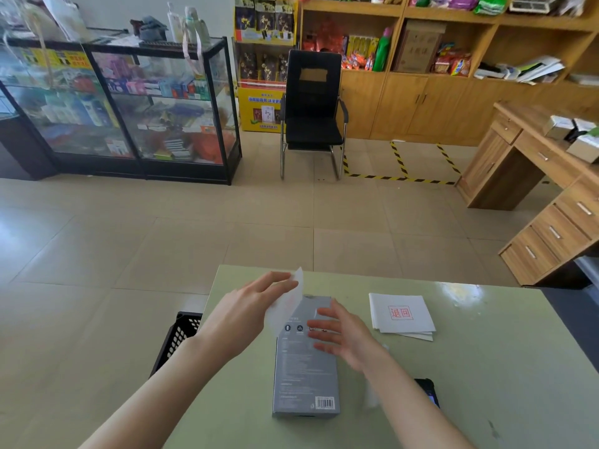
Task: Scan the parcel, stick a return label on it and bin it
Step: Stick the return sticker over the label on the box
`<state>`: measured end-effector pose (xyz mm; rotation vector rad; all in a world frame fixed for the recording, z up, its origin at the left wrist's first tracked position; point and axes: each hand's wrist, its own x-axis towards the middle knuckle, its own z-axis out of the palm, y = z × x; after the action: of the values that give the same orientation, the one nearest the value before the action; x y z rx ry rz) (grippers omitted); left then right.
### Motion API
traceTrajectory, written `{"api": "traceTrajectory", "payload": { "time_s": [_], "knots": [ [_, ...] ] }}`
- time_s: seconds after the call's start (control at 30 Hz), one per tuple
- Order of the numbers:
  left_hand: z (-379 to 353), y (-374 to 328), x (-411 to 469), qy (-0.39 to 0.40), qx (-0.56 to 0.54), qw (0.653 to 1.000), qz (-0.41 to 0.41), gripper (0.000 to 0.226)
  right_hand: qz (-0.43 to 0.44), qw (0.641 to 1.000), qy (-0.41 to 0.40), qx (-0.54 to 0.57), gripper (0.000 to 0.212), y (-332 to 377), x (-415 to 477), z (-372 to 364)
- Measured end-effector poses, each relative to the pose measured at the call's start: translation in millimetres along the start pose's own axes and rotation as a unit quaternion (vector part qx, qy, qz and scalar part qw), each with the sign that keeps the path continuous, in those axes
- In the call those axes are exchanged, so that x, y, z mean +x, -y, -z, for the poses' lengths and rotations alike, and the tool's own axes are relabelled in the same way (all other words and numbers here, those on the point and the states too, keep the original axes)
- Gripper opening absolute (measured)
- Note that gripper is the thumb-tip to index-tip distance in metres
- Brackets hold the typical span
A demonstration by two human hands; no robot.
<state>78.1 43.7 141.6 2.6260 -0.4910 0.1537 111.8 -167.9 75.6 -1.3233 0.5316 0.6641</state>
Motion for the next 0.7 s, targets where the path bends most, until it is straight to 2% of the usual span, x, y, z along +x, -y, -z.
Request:
{"api": "traceTrajectory", "payload": {
  "time_s": [0.1, 0.17, 0.3, 0.43, 0.57, 0.63, 0.7],
  "knots": [
    [-6.3, -5.7, -1.3, 0.005, 0.02, 0.999, -0.037, 0.085, -0.013, 0.999, 0.028, -0.011, 0.058, 18.1, 1.9, -5.5],
    [-10.1, -8.8, -4.0, 0.021, 0.027, 0.998, -0.057, 0.089, -0.016, 0.999, 0.035, -0.021, 0.061, 24.7, 2.1, -7.8],
    [-17.8, -12.5, -11.7, 0.041, 0.048, 0.992, -0.108, 0.092, -0.004, 0.999, 0.049, -0.021, 0.046, 30.0, 0.4, -5.4],
    [-27.0, -12.5, -18.1, 0.05, 0.054, 0.991, -0.111, 0.091, 0.02, 0.998, 0.053, -0.025, 0.033, 29.9, -0.8, -1.3],
    [-37.9, -6.4, -19.1, 0.048, -0.01, 0.998, -0.037, 0.066, 0.051, 0.998, 0.017, -0.039, 0.039, 27.0, -0.3, 2.3],
    [-43.8, 0.1, -19.0, 0.044, -0.096, 0.994, 0.037, 0.055, 0.065, 0.997, 0.006, -0.031, 0.04, 22.7, 1.5, 6.4],
    [-50.8, 5.7, -17.5, 0.014, -0.193, 0.973, 0.129, 0.047, 0.077, 0.997, -0.002, -0.016, 0.04, 17.0, 4.4, 11.1]
  ]
}}
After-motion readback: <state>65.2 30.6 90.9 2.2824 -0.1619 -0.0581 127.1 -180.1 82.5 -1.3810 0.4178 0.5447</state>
